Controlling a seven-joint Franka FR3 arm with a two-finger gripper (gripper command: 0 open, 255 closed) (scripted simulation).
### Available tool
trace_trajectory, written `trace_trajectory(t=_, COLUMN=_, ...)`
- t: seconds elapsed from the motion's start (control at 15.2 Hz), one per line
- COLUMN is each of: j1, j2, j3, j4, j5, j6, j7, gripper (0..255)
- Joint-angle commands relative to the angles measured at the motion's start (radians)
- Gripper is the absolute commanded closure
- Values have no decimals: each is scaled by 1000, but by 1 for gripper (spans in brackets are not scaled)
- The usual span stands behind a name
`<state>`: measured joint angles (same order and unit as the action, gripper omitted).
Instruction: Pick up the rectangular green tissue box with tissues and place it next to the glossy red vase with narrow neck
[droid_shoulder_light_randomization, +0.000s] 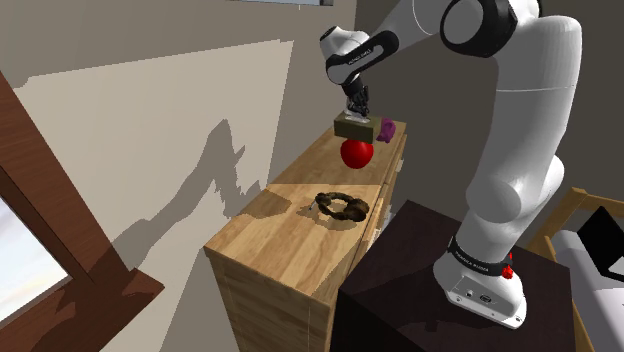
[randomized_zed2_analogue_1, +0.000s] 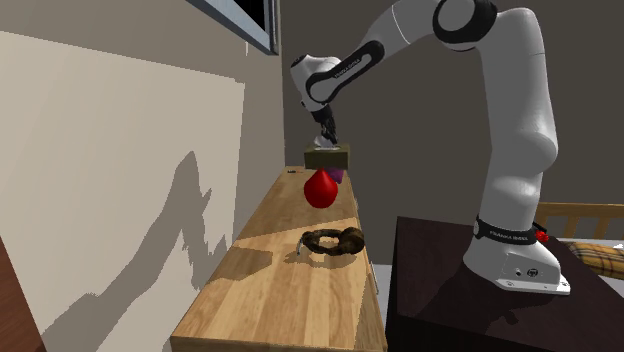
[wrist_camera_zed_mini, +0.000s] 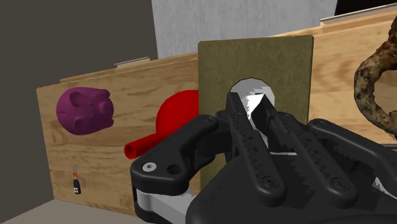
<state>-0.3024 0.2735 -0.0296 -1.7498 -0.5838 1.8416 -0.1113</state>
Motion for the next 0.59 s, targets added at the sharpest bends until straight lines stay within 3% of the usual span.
trace_trajectory(t=0.0, j1=0, j2=4, j3=0, j4=-20, j5=-4, j6=20, j7=14, gripper=255)
trace_trajectory(t=0.53, j1=-3, j2=46, j3=-4, j4=-66, j5=-20, j6=97, j7=60, gripper=255)
